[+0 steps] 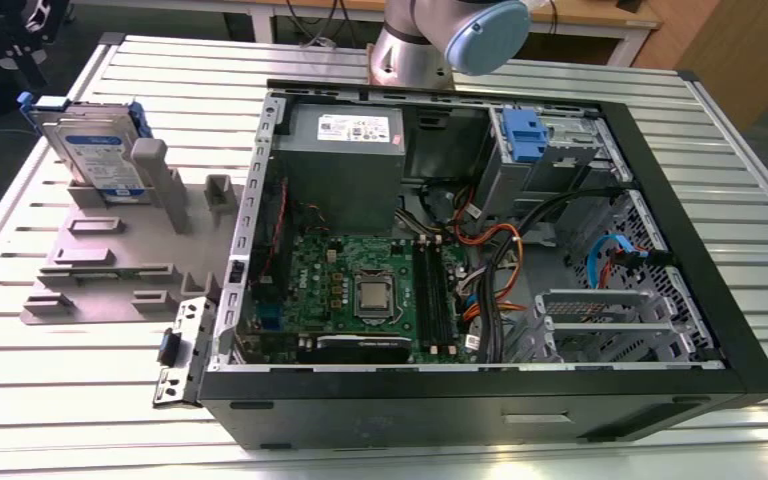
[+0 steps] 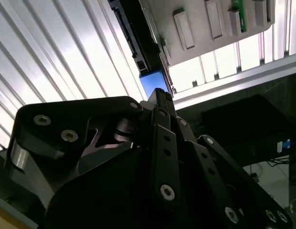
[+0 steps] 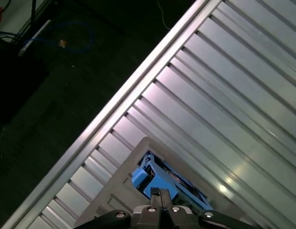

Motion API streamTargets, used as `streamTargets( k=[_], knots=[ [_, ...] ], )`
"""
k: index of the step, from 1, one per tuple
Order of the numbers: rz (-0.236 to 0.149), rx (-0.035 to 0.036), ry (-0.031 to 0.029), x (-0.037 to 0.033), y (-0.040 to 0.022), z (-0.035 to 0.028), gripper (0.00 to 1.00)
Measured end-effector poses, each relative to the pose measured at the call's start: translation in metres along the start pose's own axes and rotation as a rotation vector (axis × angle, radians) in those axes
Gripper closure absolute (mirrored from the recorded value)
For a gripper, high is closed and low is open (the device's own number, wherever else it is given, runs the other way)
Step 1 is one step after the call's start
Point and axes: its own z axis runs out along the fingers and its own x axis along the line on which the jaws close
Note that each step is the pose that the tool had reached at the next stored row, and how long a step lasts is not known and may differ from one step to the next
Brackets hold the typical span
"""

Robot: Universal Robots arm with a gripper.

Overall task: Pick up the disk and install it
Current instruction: 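Pick up the disk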

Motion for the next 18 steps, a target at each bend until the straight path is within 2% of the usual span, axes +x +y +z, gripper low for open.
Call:
streamTargets(
  k=[5, 18],
  knots=[
    [-0.063, 0.0015, 0.0023, 0.0001, 0.0, 0.0, 0.89],
    [-0.074, 0.0018, 0.0028, 0.0001, 0.0001, 0.0, 0.89]
  ],
)
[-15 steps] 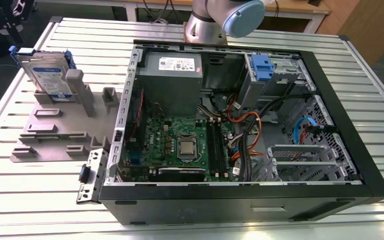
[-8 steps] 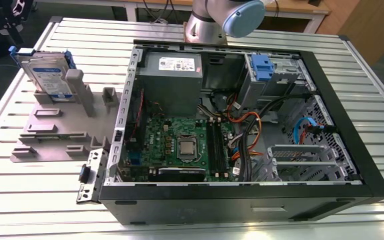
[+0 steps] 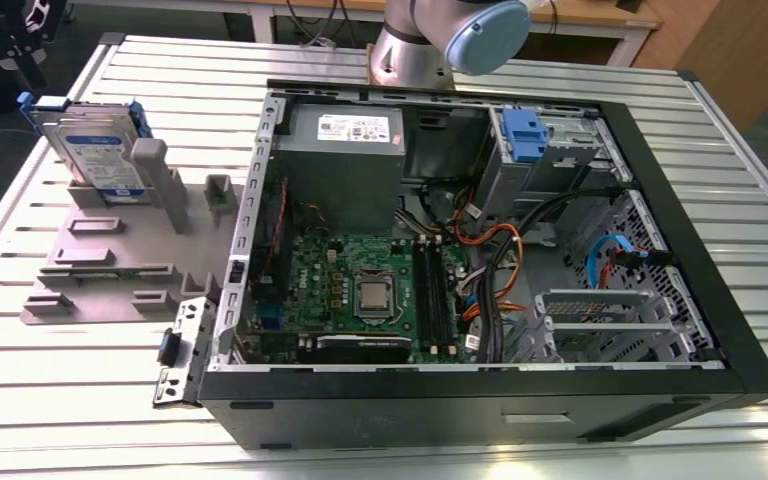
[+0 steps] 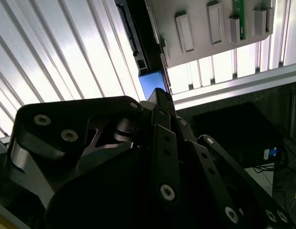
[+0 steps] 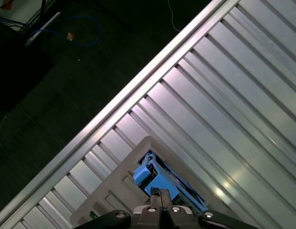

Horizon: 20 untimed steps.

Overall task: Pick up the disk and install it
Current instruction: 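Pick up the disk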

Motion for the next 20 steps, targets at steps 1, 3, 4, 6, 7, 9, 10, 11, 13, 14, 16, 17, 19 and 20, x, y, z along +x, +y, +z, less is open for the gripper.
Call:
streamTargets(
  k=[1, 3, 4, 6, 7, 9, 10, 11, 13, 14, 16, 17, 19, 20],
  knots=[
    [0.0, 0.0, -0.0001, 0.0, 0.0, 0.0, 0.89],
    [-0.002, 0.0001, 0.0, 0.0, 0.0, 0.0, 0.89],
    [-0.005, 0.0001, 0.0002, 0.0, 0.0, 0.0, 0.89],
    [-0.019, 0.0004, 0.0006, 0.0, 0.0, 0.0, 0.89],
    [-0.029, 0.0007, 0.0011, 0.0, 0.0, 0.0, 0.89],
    [-0.056, 0.0014, 0.0021, 0.0, 0.0, 0.0, 0.89],
    [-0.072, 0.0017, 0.0027, 0.0, 0.0, 0.0, 0.89],
    [-0.089, 0.0022, 0.0033, 0.0, 0.0, 0.0, 0.89],
    [-0.122, 0.0029, 0.0045, 0.0, 0.0, 0.0001, 0.89],
    [-0.139, 0.0033, 0.0052, 0.0, 0.0, 0.0001, 0.89],
    [-0.172, 0.0041, 0.0065, 0.0, 0.0, 0.0001, 0.89],
    [-0.187, 0.0045, 0.0071, 0.0, 0.0, 0.0001, 0.89],
    [-0.219, 0.0053, 0.0083, 0.0, 0.0, 0.0002, 0.89],
    [-0.234, 0.0056, 0.0088, 0.0, 0.0, 0.0002, 0.89]
  ],
)
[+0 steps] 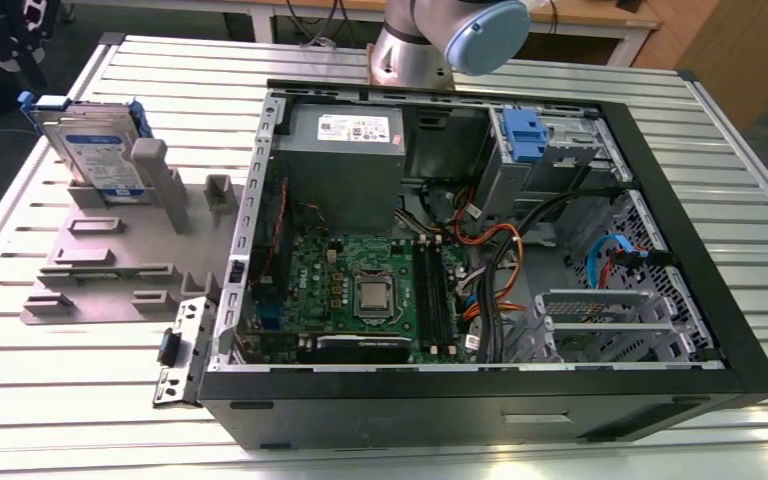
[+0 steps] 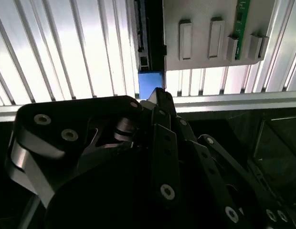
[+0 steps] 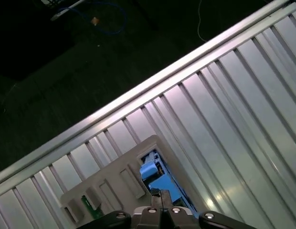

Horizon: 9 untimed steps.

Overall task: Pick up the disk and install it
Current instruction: 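Pick up the disk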

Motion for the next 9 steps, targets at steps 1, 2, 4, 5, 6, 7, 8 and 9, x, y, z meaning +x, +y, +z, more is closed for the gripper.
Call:
streamTargets(
  k=[1, 2, 4, 5, 6, 7, 8, 9],
  knots=[
    [-0.014, 0.0003, 0.0006, 0.0, 0.0, 0.0, 0.89],
    [-0.03, 0.0008, 0.0011, 0.0, 0.0, 0.0001, 0.89],
    [-0.06, 0.0024, 0.0019, 0.0, 0.0, 0.0002, 0.89],
    [-0.074, 0.0033, 0.0021, 0.0, 0.0, 0.0003, 0.89],
    [-0.089, 0.0044, 0.0022, 0.0, 0.0, 0.0005, 0.89],
    [-0.104, 0.0054, 0.0022, 0.0, 0.0, 0.0006, 0.89],
    [-0.119, 0.0064, 0.0025, 0.0, 0.0, 0.0008, 0.89],
    [-0.135, 0.0071, 0.0029, 0.0, 0.0, 0.0008, 0.89]
  ],
)
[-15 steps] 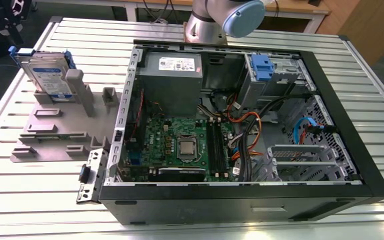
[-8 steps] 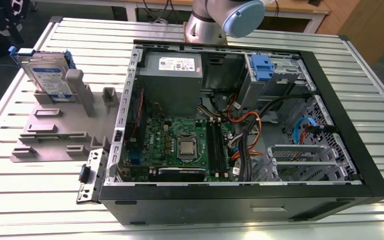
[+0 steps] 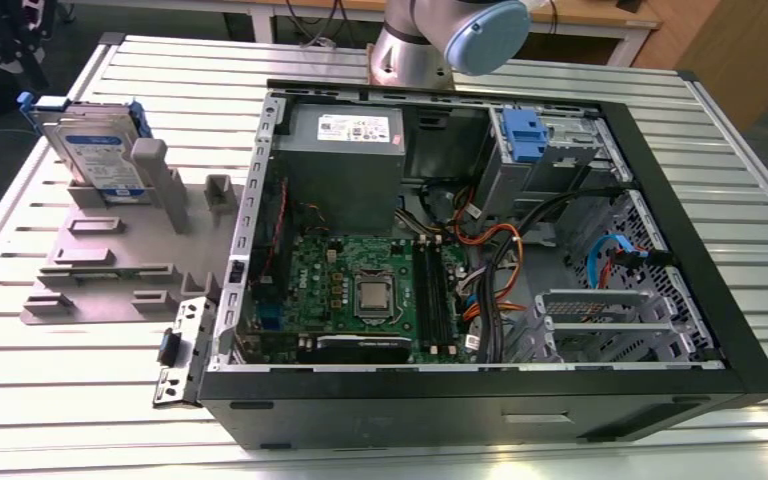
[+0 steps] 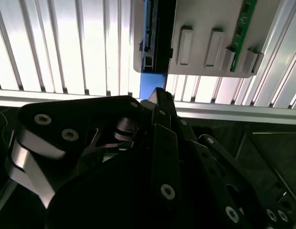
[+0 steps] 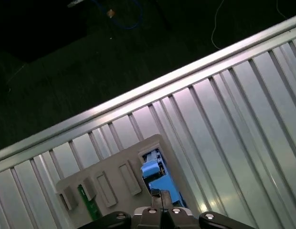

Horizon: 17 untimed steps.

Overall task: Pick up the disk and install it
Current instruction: 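Pick up the disk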

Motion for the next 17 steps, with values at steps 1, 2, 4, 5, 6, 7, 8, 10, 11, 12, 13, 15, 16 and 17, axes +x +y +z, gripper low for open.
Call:
streamTargets(
  k=[1, 2, 4, 5, 6, 7, 8, 10, 11, 12, 13, 15, 16, 17],
  knots=[
    [-0.018, 0.0008, 0.0004, 0.0, 0.0, 0.0001, 0.89],
    [-0.033, 0.0014, 0.0008, 0.0, 0.0, 0.0002, 0.89],
    [-0.065, 0.0024, 0.0017, 0.0, 0.0, 0.0003, 0.89],
    [-0.081, 0.0027, 0.0022, 0.0, 0.0, 0.0004, 0.89],
    [-0.096, 0.003, 0.0027, 0.0, 0.0, 0.0004, 0.89],
    [-0.112, 0.0034, 0.0032, 0.0, 0.0, 0.0005, 0.89],
    [-0.129, 0.0038, 0.0038, 0.0, 0.0, 0.0006, 0.89],
    [-0.162, 0.0044, 0.0049, 0.0, 0.0, 0.0009, 0.89],
    [-0.178, 0.0048, 0.0054, 0.0, 0.0, 0.001, 0.89],
    [-0.192, 0.0051, 0.0059, 0.0, 0.0, 0.0012, 0.89],
    [-0.203, 0.0053, 0.0062, 0.0, -0.0001, 0.0014, 0.83],
    [-0.214, 0.0057, 0.0065, 0.0, -0.0001, 0.0022, 0.77],
    [-0.218, 0.0056, 0.0068, -0.0001, -0.0001, 0.0024, 0.71],
    [-0.219, 0.0057, 0.0068, -0.0002, 0.0, 0.0028, 0.71]
  ],
)
